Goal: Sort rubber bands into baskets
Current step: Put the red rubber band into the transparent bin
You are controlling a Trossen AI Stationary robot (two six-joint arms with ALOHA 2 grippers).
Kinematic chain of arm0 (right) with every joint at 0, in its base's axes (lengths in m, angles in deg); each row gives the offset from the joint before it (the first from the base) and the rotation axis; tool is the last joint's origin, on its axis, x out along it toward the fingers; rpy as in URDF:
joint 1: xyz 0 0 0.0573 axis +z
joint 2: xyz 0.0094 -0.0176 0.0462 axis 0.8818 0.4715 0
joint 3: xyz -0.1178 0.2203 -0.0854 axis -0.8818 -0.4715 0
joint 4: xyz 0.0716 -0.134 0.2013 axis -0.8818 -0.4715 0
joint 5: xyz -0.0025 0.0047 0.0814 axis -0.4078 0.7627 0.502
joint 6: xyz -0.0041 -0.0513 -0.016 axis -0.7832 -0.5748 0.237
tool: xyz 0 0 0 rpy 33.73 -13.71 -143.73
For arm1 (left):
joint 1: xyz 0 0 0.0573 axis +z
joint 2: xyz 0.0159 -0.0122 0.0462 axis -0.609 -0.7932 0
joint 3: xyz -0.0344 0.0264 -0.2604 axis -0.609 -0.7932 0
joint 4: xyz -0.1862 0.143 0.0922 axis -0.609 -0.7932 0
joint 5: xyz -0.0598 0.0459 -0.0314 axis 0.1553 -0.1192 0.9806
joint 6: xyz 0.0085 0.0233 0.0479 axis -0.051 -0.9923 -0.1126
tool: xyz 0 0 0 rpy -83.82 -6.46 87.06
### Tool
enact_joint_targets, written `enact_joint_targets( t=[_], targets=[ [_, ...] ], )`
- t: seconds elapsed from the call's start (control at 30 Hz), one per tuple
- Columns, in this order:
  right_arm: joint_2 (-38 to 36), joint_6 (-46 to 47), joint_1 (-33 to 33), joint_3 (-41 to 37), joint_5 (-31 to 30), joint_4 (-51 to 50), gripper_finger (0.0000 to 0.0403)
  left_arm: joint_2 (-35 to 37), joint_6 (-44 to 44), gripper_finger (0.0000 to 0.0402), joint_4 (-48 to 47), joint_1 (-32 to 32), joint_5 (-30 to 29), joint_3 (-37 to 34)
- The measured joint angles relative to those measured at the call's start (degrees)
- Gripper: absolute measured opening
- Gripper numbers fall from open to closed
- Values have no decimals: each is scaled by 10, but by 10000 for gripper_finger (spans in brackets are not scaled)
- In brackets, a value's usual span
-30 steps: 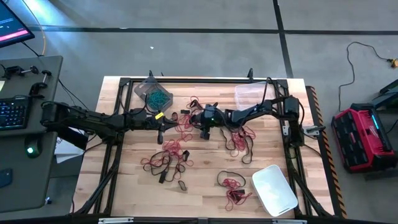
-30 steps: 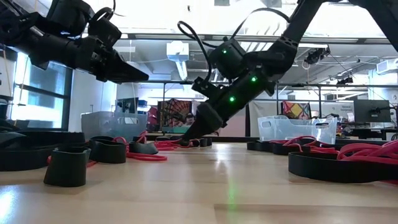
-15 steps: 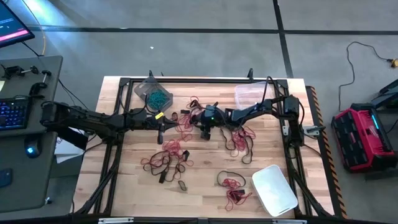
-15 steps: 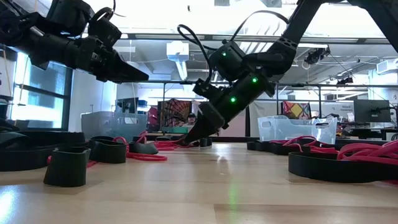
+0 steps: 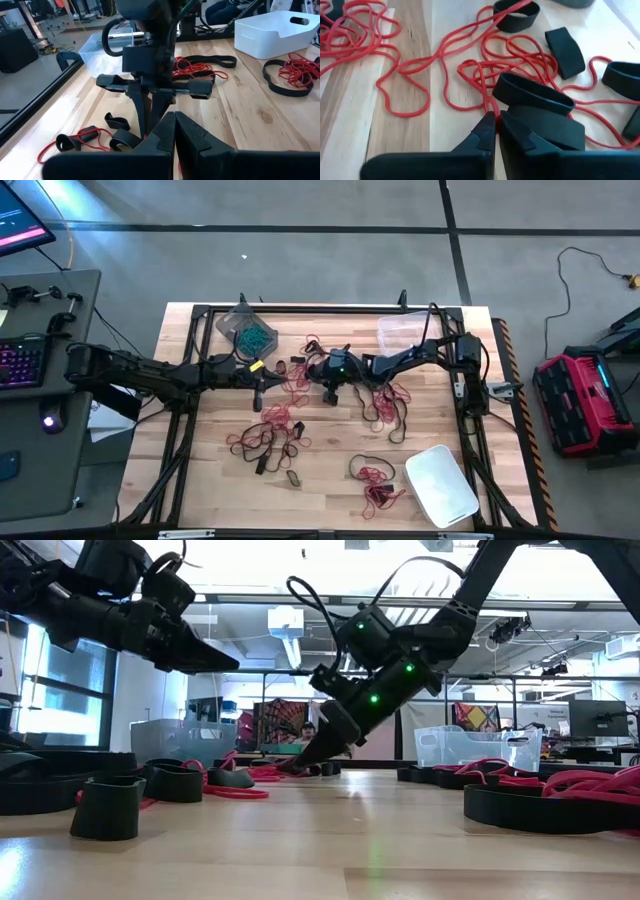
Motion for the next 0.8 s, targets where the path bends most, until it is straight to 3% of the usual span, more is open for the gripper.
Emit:
enact_joint_targets(
  t=[0.63,0.8],
  targets=[
    [-123,-8,88,0,-1,-58,1,0,29,0,-13,1,0,0],
    [-158,-28,111,0,-54,-61,1,0,29,0,-13,1,0,0]
  ],
)
